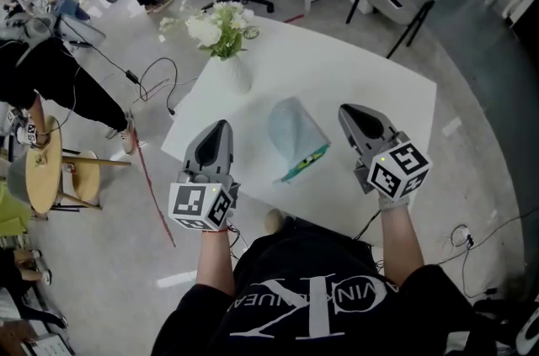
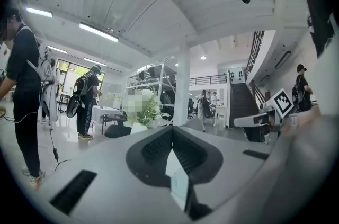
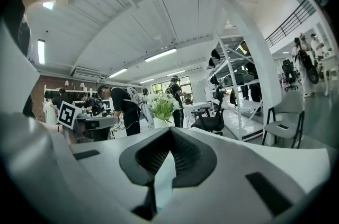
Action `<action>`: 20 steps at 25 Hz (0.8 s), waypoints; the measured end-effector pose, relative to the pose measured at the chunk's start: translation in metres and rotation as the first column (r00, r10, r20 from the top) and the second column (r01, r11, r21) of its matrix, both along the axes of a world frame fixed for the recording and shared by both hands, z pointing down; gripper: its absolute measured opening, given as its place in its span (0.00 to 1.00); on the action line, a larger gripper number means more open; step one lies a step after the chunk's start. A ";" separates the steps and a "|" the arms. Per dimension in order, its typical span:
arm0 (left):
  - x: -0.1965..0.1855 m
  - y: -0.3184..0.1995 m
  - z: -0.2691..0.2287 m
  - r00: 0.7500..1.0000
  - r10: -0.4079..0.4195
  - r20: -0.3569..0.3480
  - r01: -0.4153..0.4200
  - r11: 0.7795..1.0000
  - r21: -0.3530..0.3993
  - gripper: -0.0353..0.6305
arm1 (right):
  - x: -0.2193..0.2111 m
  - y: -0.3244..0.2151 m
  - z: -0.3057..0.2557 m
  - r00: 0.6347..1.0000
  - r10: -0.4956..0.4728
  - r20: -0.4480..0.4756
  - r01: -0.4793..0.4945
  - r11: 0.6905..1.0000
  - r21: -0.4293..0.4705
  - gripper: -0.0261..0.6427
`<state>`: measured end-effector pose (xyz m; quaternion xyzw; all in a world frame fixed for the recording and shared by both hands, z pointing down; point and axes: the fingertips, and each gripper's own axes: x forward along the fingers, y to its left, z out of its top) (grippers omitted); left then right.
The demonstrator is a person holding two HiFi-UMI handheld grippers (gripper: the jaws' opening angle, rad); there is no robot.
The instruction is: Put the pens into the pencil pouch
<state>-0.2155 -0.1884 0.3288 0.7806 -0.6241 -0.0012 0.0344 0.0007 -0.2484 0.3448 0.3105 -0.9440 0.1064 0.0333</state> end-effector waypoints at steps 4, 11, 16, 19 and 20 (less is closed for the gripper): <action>-0.010 0.000 -0.007 1.000 -0.030 0.007 0.030 0.999 0.022 0.06 | -0.002 -0.001 -0.008 1.000 -0.002 0.018 0.001 1.000 0.028 0.05; -0.018 0.000 -0.006 0.998 -0.062 0.002 0.061 0.998 0.030 0.06 | -0.003 -0.004 -0.009 1.000 0.005 0.011 -0.005 0.999 0.049 0.05; -0.021 -0.003 -0.001 0.998 -0.060 -0.004 0.060 0.998 0.021 0.06 | -0.003 -0.005 -0.008 1.000 0.012 0.014 -0.013 0.998 0.059 0.05; -0.018 -0.004 -0.001 0.998 -0.057 -0.007 0.057 0.998 0.015 0.06 | -0.002 -0.005 -0.009 1.000 0.010 0.007 -0.011 0.998 0.067 0.05; -0.017 -0.004 0.000 0.998 -0.055 -0.007 0.055 0.998 0.013 0.06 | -0.002 -0.005 -0.009 1.000 0.008 0.006 -0.009 0.998 0.069 0.05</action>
